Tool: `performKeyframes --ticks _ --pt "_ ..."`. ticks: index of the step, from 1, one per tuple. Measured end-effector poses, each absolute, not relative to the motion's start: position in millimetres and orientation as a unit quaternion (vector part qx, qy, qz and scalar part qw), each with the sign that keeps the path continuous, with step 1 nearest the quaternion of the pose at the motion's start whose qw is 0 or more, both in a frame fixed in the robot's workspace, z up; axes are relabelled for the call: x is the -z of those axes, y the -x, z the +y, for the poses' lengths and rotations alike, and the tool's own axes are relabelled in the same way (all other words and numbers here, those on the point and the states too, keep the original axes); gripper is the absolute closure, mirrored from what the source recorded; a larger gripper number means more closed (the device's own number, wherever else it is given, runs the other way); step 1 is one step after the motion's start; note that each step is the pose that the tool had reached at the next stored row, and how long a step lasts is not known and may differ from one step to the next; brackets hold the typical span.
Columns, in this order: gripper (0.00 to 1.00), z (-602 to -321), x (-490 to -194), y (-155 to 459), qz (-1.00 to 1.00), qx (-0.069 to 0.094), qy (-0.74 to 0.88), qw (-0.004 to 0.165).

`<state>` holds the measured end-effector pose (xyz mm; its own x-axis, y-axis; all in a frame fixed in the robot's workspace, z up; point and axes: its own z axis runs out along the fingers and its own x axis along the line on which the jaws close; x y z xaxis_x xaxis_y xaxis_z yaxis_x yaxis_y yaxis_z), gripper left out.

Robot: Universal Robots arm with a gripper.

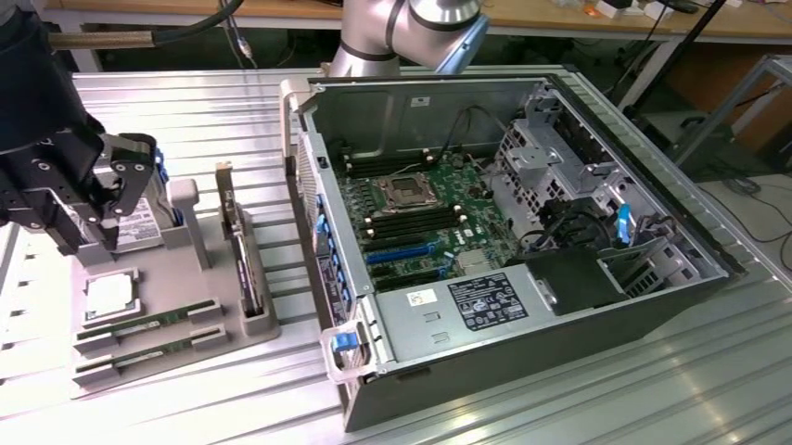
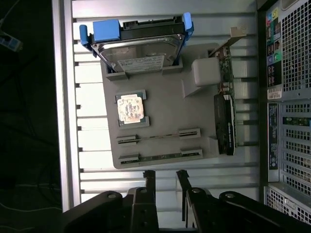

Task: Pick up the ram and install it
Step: 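Pick up the ram and move it above insertion slot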

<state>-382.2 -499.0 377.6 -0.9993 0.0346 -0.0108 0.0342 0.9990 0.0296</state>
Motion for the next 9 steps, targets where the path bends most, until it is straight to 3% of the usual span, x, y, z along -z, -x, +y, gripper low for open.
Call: performKeyframes --ticks 1,9 --pt "0.63 -499.0 -377.6 382.2 1.0 -0.015 -0.017 0.006" --pt "0.63 -499.0 -377.5 382.2 0.997 -0.015 0.078 0.004"
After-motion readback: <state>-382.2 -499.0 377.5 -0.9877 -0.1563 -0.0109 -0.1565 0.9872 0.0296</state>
